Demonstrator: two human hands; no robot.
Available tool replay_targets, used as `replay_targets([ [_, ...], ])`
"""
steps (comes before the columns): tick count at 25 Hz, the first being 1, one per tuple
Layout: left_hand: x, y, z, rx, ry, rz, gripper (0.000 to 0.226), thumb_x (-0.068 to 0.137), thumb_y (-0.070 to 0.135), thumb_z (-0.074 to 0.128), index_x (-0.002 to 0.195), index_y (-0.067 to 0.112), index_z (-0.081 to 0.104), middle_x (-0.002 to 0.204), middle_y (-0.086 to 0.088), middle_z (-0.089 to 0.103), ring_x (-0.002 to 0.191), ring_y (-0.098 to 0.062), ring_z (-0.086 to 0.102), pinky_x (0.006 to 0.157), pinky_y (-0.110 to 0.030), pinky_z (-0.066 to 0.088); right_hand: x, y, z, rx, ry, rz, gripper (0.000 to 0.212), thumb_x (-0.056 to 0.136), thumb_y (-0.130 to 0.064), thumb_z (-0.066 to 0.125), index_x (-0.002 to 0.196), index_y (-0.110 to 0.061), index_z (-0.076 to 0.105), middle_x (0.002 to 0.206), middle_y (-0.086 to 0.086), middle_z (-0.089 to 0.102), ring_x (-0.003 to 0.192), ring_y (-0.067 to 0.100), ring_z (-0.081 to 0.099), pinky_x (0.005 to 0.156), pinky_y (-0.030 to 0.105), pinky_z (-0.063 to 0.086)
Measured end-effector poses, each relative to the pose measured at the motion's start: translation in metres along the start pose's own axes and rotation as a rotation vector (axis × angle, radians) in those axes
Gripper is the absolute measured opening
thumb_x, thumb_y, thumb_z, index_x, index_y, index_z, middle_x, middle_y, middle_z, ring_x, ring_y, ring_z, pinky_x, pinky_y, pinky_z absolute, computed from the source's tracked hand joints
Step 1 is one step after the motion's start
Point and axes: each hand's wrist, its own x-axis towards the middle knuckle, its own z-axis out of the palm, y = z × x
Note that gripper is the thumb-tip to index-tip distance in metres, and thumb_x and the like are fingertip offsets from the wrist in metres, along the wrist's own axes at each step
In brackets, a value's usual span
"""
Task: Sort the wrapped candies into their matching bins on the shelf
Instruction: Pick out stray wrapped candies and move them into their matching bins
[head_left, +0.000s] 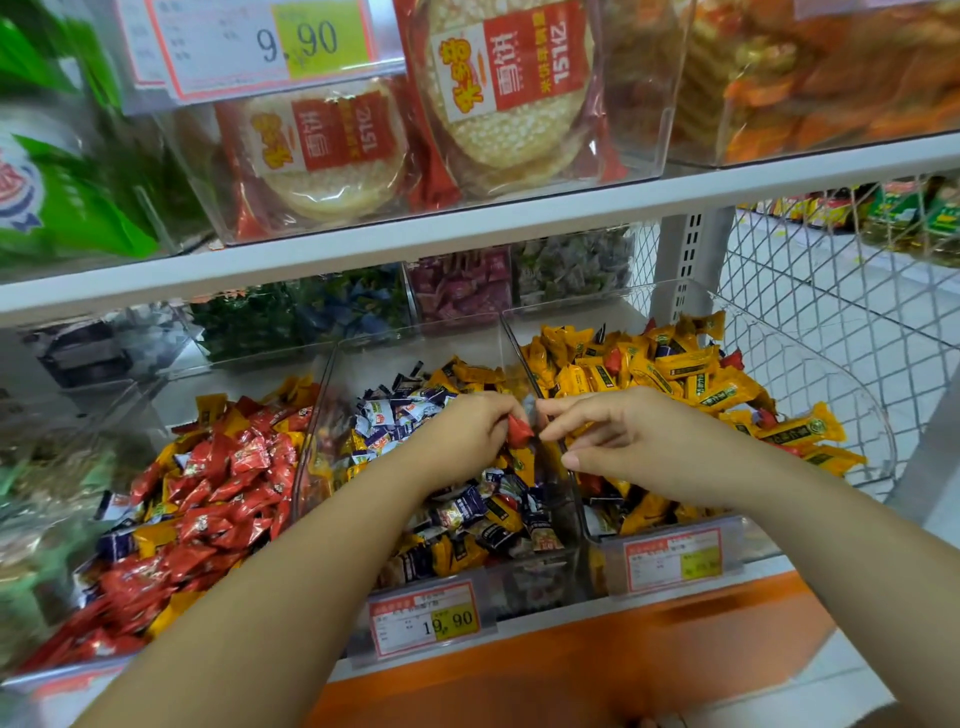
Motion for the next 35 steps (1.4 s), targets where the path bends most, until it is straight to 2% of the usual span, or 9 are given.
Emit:
replay_targets([
  [4, -0.017, 0.002, -0.009, 0.069, -0.093, -0.002, 0.025, 0.097, 0.009, 0.04, 0.103, 0.016, 0.062, 0.094, 0.004, 0.061, 0.082, -0.009, 0.056, 0.07, -0.021, 0.044, -0.001, -0.001, 0.0, -0.011, 0.006, 0.002, 0.024, 0.086, -0.021, 0.065, 0.106, -0.034, 0.066, 0.136, -0.028, 0.041, 0.092, -0.003, 0.064, 0.086, 0.017, 0.051],
  [8, -0.04, 0.0, -0.012, 0.036, -0.233, -0.047, 0.028, 0.097, 0.008, 0.04, 0.105, 0.02, 0.064, 0.084, 0.005, 0.067, 0.065, -0.01, 0.06, 0.054, -0.019, 0.046, -0.001, -0.002, 0.0, -0.011, 0.007, 0.009, 0.023, 0.086, -0.02, 0.065, 0.105, -0.034, 0.065, 0.14, -0.023, 0.041, 0.091, -0.003, 0.064, 0.086, 0.016, 0.05],
  [12, -0.033, -0.005, -0.024, -0.12, 0.008, -0.17, 0.023, 0.097, 0.012, 0.044, 0.101, 0.023, 0.064, 0.075, 0.006, 0.068, 0.047, 0.003, 0.051, 0.04, -0.011, 0.035, -0.002, -0.003, 0.0, -0.013, 0.006, 0.016, 0.024, 0.086, -0.02, 0.065, 0.105, -0.035, 0.065, 0.139, -0.024, 0.041, 0.092, -0.002, 0.063, 0.085, 0.015, 0.05],
  [15, -0.017, 0.004, -0.013, -0.154, 0.145, -0.164, 0.021, 0.095, 0.012, 0.046, 0.097, 0.02, 0.066, 0.077, 0.004, 0.065, 0.058, -0.008, 0.056, 0.046, -0.017, 0.043, -0.001, -0.002, -0.001, -0.01, 0.011, 0.015, 0.023, 0.086, -0.021, 0.064, 0.104, -0.036, 0.065, 0.137, -0.026, 0.042, 0.092, -0.003, 0.063, 0.085, 0.015, 0.05],
  [18, -0.013, 0.014, 0.004, -0.17, -0.031, -0.109, 0.021, 0.096, 0.01, 0.044, 0.094, 0.021, 0.062, 0.082, 0.004, 0.066, 0.072, -0.009, 0.066, 0.06, -0.019, 0.05, -0.001, 0.0, 0.0, -0.01, 0.011, 0.016, 0.023, 0.086, -0.021, 0.064, 0.103, -0.036, 0.066, 0.137, -0.027, 0.042, 0.091, -0.004, 0.063, 0.086, 0.018, 0.05],
  [21, -0.022, 0.011, 0.007, -0.105, -0.16, -0.097, 0.021, 0.097, 0.011, 0.043, 0.098, 0.02, 0.061, 0.076, 0.01, 0.065, 0.062, 0.006, 0.062, 0.049, -0.01, 0.044, -0.002, 0.0, 0.0, -0.015, 0.005, 0.015, 0.023, 0.086, -0.022, 0.064, 0.105, -0.035, 0.066, 0.139, -0.026, 0.041, 0.093, -0.004, 0.062, 0.088, 0.021, 0.051],
  [24, -0.031, 0.004, -0.002, -0.009, -0.183, -0.11, 0.021, 0.095, 0.011, 0.046, 0.099, 0.021, 0.064, 0.072, 0.009, 0.066, 0.061, 0.003, 0.062, 0.048, -0.008, 0.042, -0.001, -0.001, -0.001, -0.027, -0.003, 0.012, 0.024, 0.086, -0.023, 0.064, 0.106, -0.035, 0.065, 0.14, -0.026, 0.04, 0.093, -0.003, 0.063, 0.088, 0.022, 0.051],
  [28, -0.025, 0.0, -0.008, 0.026, -0.038, -0.188, 0.018, 0.091, 0.008, 0.051, 0.097, 0.016, 0.066, 0.083, 0.003, 0.063, 0.074, -0.014, 0.064, 0.066, -0.021, 0.051, -0.001, -0.003, 0.0, -0.035, -0.003, 0.012, 0.024, 0.086, -0.023, 0.064, 0.107, -0.036, 0.065, 0.139, -0.026, 0.04, 0.094, -0.002, 0.063, 0.09, 0.023, 0.051],
  [35, 0.005, 0.009, 0.01, 0.045, 0.102, -0.159, 0.021, 0.088, 0.006, 0.052, 0.102, 0.013, 0.067, 0.094, -0.005, 0.066, 0.074, -0.015, 0.056, 0.061, -0.018, 0.042, -0.001, 0.0, 0.0, -0.014, 0.001, 0.015, 0.023, 0.086, -0.023, 0.065, 0.102, -0.039, 0.065, 0.13, -0.036, 0.04, 0.093, -0.005, 0.062, 0.089, 0.025, 0.051],
])
